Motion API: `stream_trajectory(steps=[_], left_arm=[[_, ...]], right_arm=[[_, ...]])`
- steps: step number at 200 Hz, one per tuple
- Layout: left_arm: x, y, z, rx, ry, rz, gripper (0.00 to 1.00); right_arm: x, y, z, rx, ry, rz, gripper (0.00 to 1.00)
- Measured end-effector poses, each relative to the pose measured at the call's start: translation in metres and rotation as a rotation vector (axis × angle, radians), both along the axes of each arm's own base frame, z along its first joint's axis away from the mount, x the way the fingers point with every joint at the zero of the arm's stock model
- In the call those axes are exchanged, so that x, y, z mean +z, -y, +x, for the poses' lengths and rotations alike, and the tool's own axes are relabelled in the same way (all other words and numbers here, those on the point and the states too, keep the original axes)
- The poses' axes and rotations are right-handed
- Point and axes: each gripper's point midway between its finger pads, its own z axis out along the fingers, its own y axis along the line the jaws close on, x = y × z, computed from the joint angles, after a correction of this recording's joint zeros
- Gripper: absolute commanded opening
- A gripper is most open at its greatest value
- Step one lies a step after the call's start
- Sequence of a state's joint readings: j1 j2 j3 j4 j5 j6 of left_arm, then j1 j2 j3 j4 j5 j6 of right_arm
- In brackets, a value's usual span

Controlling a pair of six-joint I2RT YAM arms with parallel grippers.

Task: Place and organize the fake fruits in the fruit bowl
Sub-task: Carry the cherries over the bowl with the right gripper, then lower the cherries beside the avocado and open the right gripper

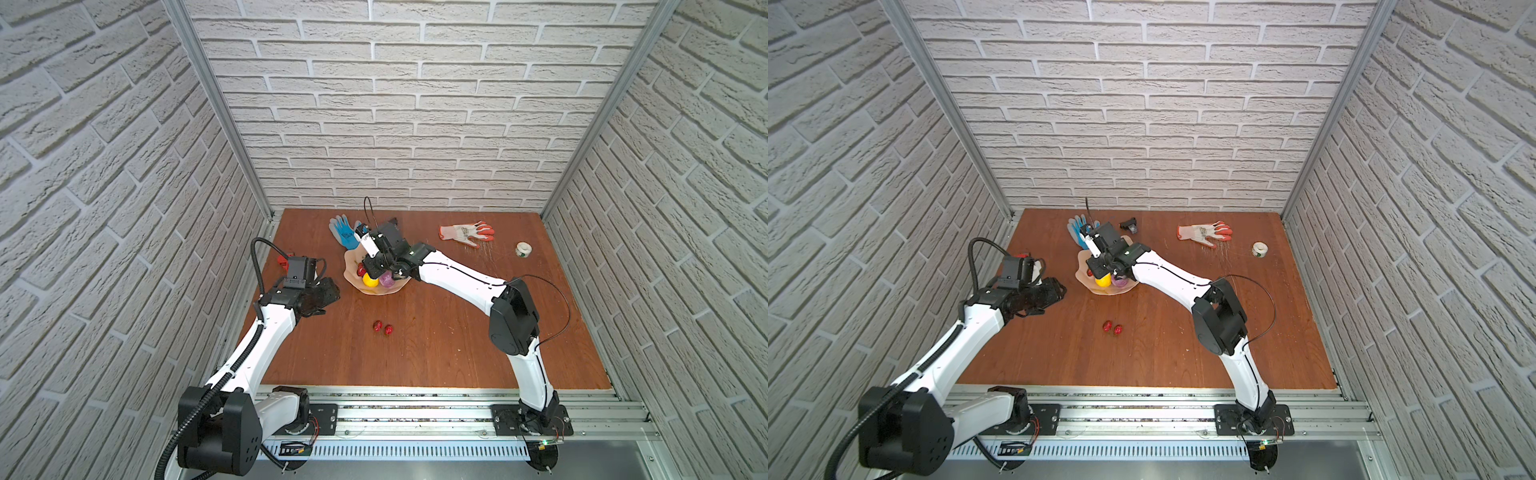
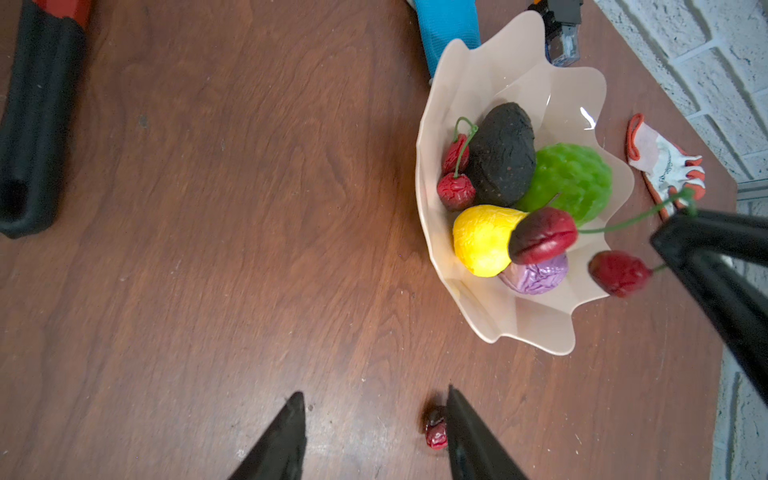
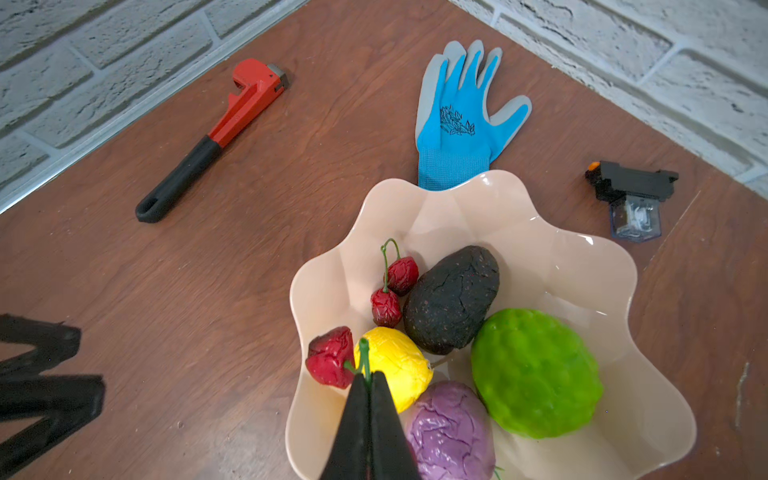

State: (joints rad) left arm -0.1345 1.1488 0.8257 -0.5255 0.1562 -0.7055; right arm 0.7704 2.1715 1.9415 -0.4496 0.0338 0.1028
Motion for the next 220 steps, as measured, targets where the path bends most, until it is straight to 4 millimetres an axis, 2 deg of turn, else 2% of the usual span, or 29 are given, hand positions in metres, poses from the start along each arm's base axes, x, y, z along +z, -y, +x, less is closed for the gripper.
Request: stream_trajectory(steps=[56, 88, 155, 201, 220], left_arm=[[0.000, -0.003, 0.001, 0.004, 0.002, 0.004, 0.55], [0.000, -0.004, 0.001, 0.009, 0.003, 0.004, 0.55], [0.000, -0.005, 0.001, 0.013, 0.003, 0.004, 0.55], [0.000, -0.006, 0.002, 0.015, 0.003, 0.003, 0.55], [0.000, -0.007, 0.002, 0.019, 0.003, 0.003, 0.55]], right_arm=[[-0.022, -0.015, 0.017, -0.056, -0.028, 0.041, 0.06], [-0.026, -0.013, 0.023, -0.098, -0.028, 0.044, 0.06], [-0.033, -0.016, 0.029, -0.137, -0.030, 0.071, 0.06], [-0.055, -0.022, 0.029, -0.127, -0.051, 0.063, 0.06], [-0.058, -0.024, 0.029, -0.124, -0.052, 0.064, 0.06]])
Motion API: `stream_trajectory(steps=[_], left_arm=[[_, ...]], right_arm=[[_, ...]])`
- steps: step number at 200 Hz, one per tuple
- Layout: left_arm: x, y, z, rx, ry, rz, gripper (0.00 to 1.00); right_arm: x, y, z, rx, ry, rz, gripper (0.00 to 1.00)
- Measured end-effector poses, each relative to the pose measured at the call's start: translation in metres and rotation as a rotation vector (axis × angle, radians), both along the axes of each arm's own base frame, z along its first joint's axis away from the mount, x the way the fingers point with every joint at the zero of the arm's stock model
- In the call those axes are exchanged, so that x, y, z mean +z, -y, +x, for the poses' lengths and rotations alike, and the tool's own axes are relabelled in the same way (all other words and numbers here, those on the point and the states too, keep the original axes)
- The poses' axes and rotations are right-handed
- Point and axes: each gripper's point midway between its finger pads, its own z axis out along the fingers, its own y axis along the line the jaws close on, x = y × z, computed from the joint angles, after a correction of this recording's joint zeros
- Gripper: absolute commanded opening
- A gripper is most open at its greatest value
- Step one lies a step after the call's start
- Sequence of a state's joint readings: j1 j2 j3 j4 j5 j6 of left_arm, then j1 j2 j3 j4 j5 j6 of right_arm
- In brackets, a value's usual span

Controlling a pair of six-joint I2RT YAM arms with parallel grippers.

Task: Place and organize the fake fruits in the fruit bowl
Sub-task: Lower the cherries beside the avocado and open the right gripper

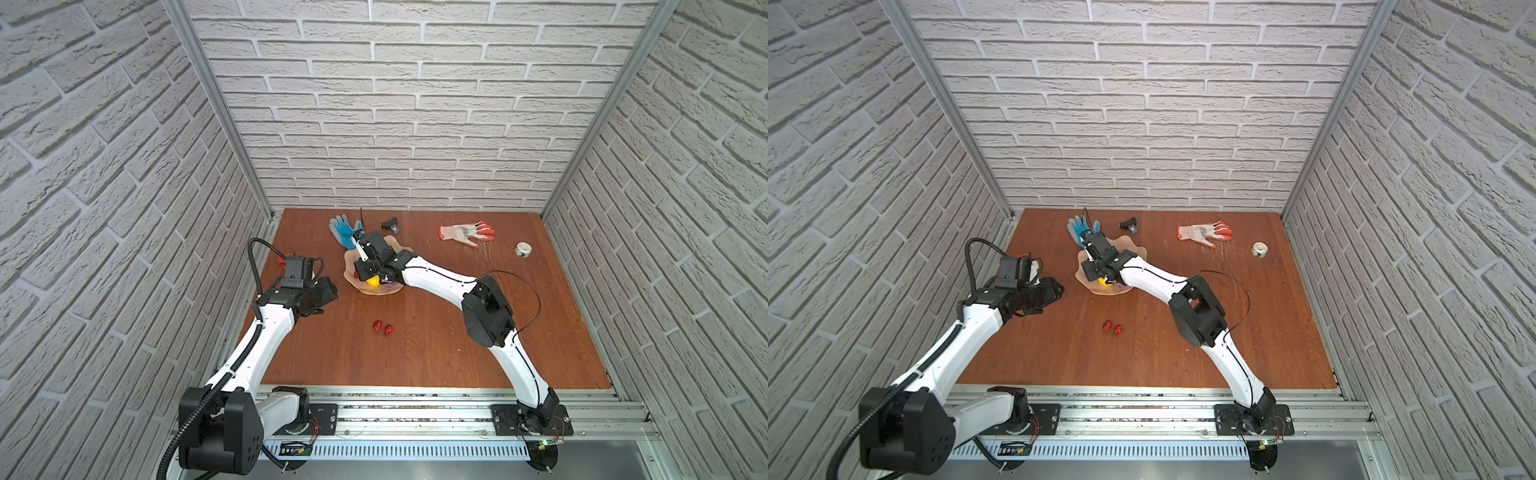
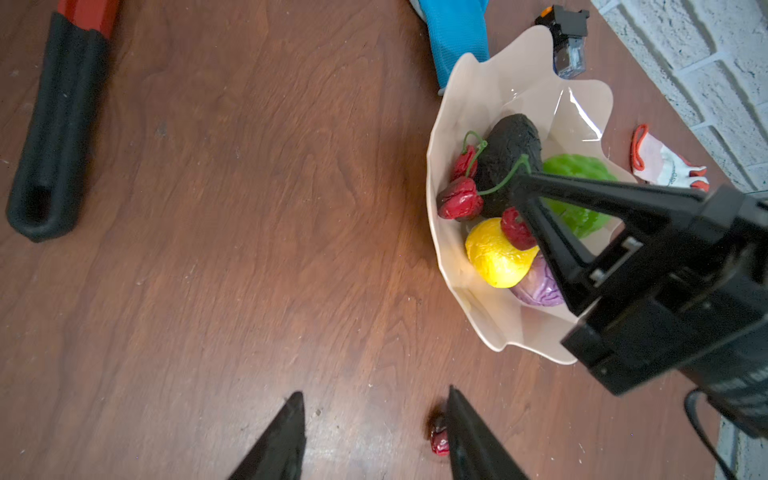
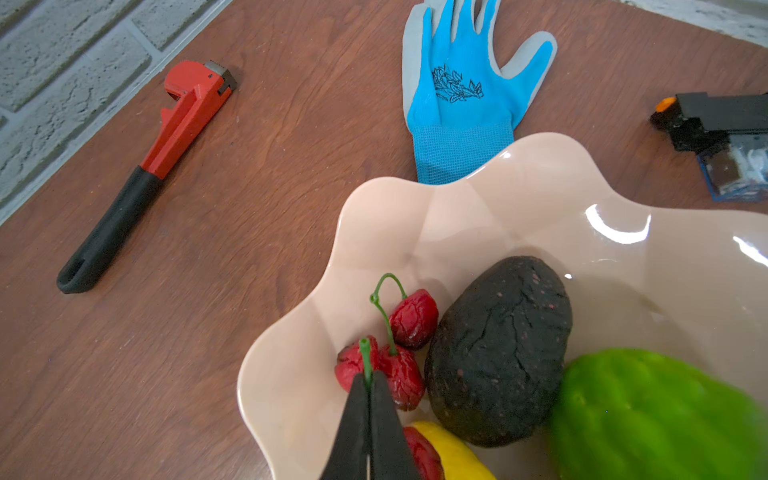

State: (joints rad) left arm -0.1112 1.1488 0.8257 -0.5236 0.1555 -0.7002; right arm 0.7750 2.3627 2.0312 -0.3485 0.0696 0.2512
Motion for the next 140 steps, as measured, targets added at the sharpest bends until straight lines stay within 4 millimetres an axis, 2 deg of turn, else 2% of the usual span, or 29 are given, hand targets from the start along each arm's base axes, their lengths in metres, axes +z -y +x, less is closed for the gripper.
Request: stream_trajectory(steps=[64, 91, 115, 130, 140], left_arm=[[0.000, -0.001, 0.000, 0.004, 0.000, -0.001, 0.55], [0.000, -0.002, 0.000, 0.004, 0.000, -0.002, 0.55], [0.000, -0.002, 0.000, 0.004, 0.000, -0.002, 0.55], [0.000, -0.002, 0.000, 0.005, 0.000, -0.002, 0.55], [0.000, -0.001, 0.000, 0.004, 0.000, -0.002, 0.55]], right_arm=[[0.015, -0.009, 0.004, 0.012, 0.015, 0.041, 0.06], [0.015, -0.009, 0.004, 0.015, 0.017, 0.041, 0.11], [0.014, -0.008, 0.003, 0.023, 0.018, 0.031, 0.09], [0.013, -0.008, 0.002, 0.032, 0.018, 0.023, 0.13], [0.011, -0.008, 0.002, 0.037, 0.017, 0.016, 0.19]])
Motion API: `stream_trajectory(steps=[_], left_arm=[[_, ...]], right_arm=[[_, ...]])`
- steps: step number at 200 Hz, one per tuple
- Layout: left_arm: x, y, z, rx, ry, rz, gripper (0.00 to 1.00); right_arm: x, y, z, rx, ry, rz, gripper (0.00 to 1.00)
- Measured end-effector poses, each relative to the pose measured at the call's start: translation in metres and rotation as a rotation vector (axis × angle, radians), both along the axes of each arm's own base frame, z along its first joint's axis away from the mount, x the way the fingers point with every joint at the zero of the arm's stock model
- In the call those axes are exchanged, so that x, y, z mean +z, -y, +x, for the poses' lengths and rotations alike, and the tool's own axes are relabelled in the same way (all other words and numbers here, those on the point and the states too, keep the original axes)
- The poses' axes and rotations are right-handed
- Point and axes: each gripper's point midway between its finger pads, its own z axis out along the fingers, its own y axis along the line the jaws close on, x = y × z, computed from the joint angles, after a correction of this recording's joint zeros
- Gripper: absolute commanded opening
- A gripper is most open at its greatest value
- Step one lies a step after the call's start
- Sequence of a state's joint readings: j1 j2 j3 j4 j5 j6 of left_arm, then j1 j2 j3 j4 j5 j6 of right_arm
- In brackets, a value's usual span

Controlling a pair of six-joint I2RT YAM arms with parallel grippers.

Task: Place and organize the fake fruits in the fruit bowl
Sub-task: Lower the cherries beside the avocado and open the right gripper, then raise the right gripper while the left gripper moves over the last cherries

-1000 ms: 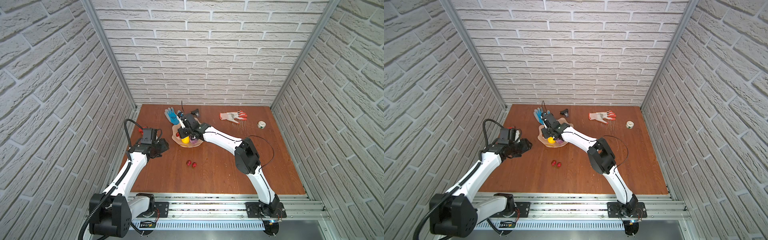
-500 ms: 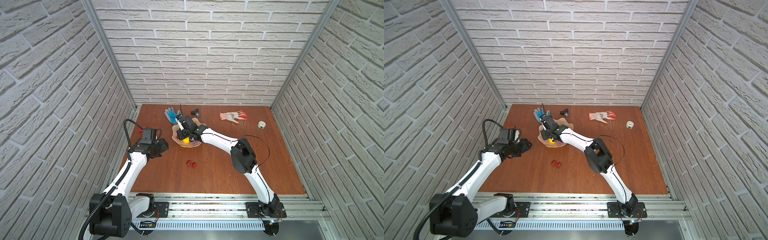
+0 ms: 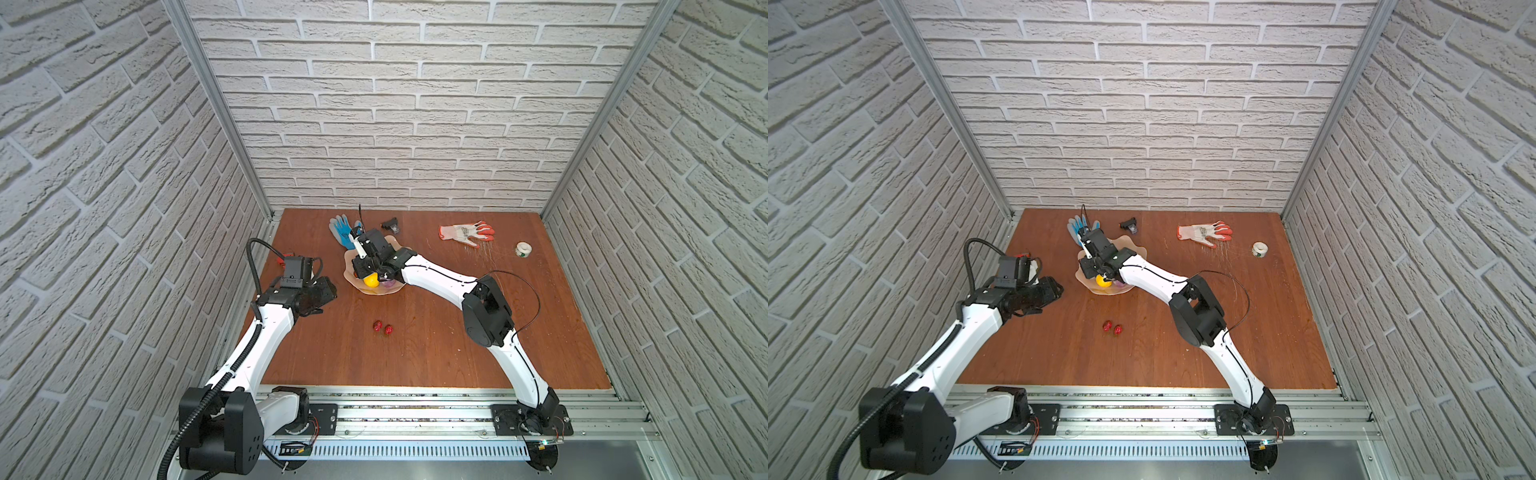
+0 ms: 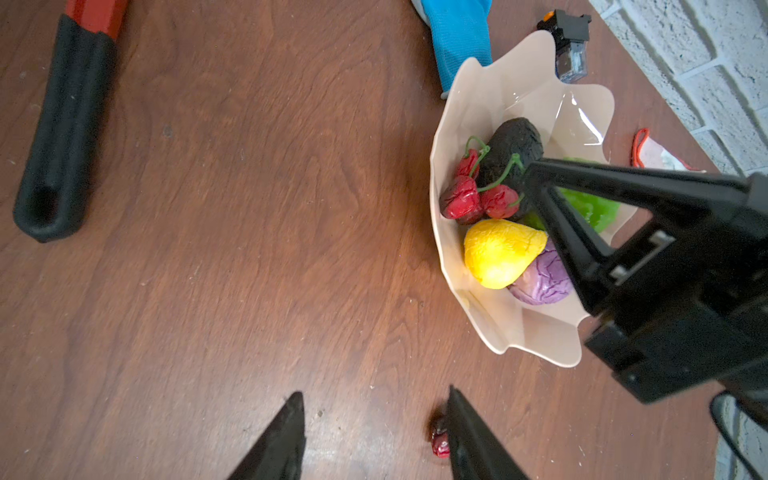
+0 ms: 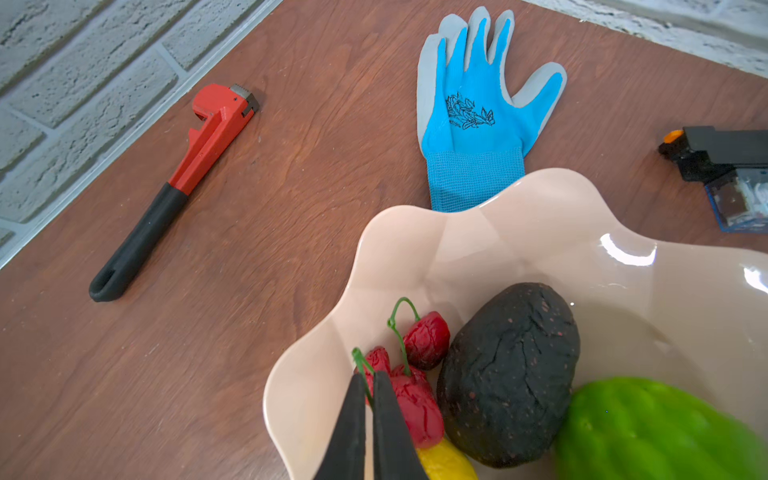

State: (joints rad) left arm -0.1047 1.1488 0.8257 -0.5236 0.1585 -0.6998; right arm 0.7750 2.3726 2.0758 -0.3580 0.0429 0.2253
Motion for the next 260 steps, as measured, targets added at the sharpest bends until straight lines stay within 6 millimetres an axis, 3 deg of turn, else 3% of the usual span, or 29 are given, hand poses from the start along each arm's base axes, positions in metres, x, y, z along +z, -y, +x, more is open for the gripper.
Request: stream_trajectory(steps=[14, 66, 99, 128, 153, 192, 211, 233, 260], left_arm=[[0.000, 0.000, 0.000, 0.000, 0.000, 0.000, 0.55], [0.000, 0.001, 0.000, -0.003, -0.001, -0.005, 0.55], [0.000, 0.006, -0.002, -0.021, -0.006, -0.029, 0.56], [0.000, 0.013, -0.007, -0.054, -0.026, -0.065, 0.66], [-0.001, 0.021, -0.017, -0.087, -0.054, -0.083, 0.71], [0.004, 0.042, -0.033, -0.182, -0.075, -0.081, 0.68], [0.004, 0.061, -0.040, -0.262, -0.095, -0.077, 0.65], [-0.004, 0.085, -0.051, -0.353, -0.132, -0.062, 0.64], [-0.017, 0.113, -0.068, -0.461, -0.176, -0.024, 0.63]], right_arm=[[-0.004, 0.001, 0.000, 0.005, -0.003, -0.009, 0.23], [-0.011, 0.003, -0.003, 0.026, -0.004, -0.044, 0.24], [-0.013, 0.005, -0.004, 0.042, 0.002, -0.068, 0.35], [-0.015, 0.016, -0.018, 0.066, -0.009, -0.089, 0.39], [0.008, 0.028, -0.034, 0.086, 0.008, -0.075, 0.40], [0.094, 0.043, -0.049, 0.086, 0.135, 0.032, 0.40], [0.123, 0.056, -0.061, 0.079, 0.185, 0.074, 0.40], [0.127, 0.078, -0.075, 0.052, 0.194, 0.071, 0.38], [0.091, 0.109, -0.089, 0.005, 0.123, 0.023, 0.34]])
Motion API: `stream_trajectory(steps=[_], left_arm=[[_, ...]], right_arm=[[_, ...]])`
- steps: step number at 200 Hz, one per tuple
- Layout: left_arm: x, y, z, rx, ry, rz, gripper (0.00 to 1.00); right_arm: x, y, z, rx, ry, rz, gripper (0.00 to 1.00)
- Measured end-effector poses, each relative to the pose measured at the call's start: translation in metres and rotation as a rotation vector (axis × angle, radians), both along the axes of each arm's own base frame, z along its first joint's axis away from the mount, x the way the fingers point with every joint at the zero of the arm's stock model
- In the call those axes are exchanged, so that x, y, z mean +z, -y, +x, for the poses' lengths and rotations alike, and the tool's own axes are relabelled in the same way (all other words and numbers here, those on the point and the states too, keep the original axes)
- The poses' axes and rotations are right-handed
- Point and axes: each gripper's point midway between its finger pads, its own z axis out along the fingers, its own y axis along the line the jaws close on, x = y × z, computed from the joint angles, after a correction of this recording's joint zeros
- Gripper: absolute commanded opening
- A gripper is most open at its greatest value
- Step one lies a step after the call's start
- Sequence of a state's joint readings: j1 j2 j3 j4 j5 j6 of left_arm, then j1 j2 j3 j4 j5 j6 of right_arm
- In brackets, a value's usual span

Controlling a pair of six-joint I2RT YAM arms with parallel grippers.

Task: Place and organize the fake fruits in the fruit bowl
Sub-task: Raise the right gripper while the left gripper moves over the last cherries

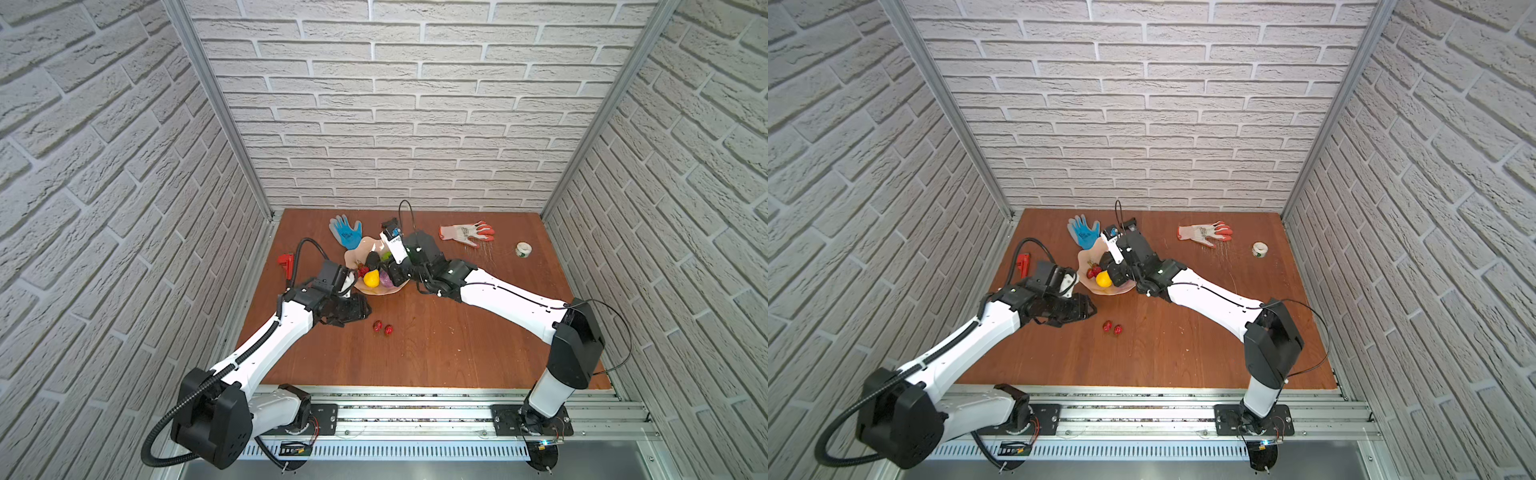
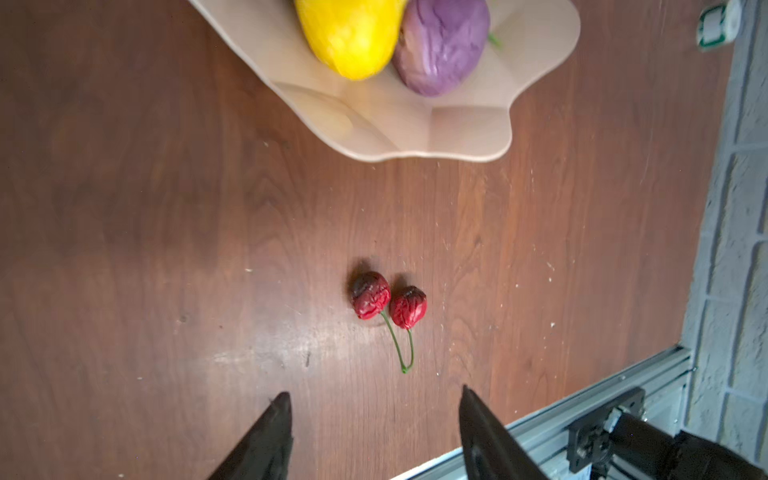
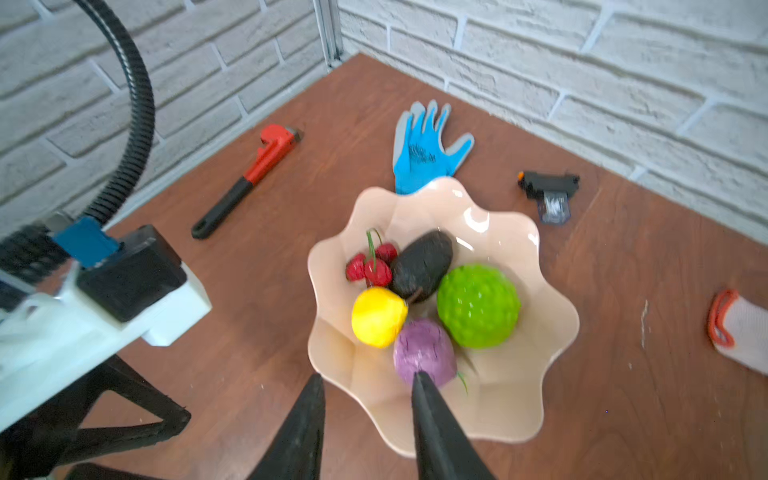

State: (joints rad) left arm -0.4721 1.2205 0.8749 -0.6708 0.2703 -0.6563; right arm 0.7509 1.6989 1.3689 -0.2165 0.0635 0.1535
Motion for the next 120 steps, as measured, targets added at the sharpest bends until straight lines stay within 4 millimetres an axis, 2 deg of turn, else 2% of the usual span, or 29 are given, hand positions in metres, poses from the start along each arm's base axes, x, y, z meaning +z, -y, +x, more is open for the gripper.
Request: stream_trajectory(steps=[21, 41, 73, 98, 120], left_arm=[[-0.006, 0.016, -0.004, -0.057, -0.027, 0.029, 0.59], [-0.006, 0.032, 0.001, -0.095, -0.032, 0.044, 0.59], [-0.005, 0.053, 0.009, -0.130, -0.031, 0.064, 0.56], [-0.012, 0.056, 0.002, -0.094, -0.075, 0.062, 0.54], [-0.020, 0.054, -0.003, -0.050, -0.113, 0.065, 0.54]], right_arm=[[-0.032, 0.026, -0.009, -0.054, -0.063, -0.051, 0.34], [-0.047, 0.044, -0.014, -0.089, -0.095, -0.079, 0.34], [-0.045, 0.063, -0.018, -0.126, -0.099, -0.080, 0.34], [-0.039, 0.073, -0.021, -0.139, -0.093, -0.075, 0.34], [-0.042, 0.078, -0.024, -0.144, -0.103, -0.082, 0.33]])
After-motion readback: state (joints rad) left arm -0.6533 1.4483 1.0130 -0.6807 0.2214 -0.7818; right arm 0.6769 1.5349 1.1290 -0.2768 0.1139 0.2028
